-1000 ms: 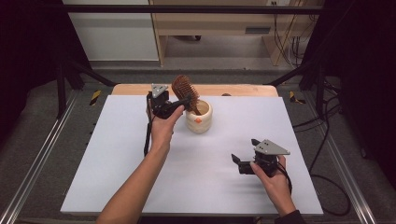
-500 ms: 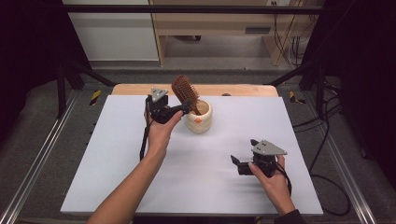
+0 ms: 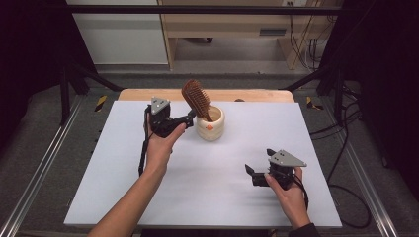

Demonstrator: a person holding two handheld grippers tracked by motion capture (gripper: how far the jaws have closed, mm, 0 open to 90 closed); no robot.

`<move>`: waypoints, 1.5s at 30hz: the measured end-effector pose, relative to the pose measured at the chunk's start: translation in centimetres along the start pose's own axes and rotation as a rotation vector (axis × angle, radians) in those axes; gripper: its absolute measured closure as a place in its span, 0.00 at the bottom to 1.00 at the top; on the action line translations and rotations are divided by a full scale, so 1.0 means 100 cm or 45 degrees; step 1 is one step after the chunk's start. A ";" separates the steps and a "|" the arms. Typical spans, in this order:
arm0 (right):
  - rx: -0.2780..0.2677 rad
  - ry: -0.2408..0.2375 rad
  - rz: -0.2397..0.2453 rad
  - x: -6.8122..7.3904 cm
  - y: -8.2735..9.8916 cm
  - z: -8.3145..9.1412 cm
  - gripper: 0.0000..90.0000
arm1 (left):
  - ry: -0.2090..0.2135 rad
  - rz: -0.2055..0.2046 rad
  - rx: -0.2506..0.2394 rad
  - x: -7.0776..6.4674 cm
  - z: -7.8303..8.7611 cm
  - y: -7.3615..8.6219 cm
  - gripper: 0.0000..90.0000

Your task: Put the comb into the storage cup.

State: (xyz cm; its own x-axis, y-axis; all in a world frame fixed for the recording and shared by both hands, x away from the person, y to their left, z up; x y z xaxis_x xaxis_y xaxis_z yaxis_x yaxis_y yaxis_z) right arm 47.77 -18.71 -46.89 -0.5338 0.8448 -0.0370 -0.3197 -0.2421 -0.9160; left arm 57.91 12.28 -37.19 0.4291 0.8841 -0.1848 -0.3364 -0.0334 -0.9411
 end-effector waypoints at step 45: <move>-0.055 0.031 -0.051 0.003 0.000 0.014 0.05 | 0.079 -0.044 -0.030 -0.009 0.039 -0.003 0.04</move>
State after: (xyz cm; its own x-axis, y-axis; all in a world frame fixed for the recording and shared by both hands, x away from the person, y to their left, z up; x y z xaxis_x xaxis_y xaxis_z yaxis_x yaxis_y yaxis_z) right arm 46.53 -19.09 -46.32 -0.5022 0.8647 -0.0094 -0.3058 -0.1877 -0.9334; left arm 54.33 13.32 -35.60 0.4913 0.8546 -0.1684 -0.3010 -0.0149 -0.9535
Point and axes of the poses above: each handheld gripper's, and its own axes: z roughly backward along the jaws, y roughly out of its underside, x roughly to its left, the point moved 4 cm from there along -z, roughly forward along the jaws, and after that the axes turned 2 degrees about y, right-handed, at the moved point
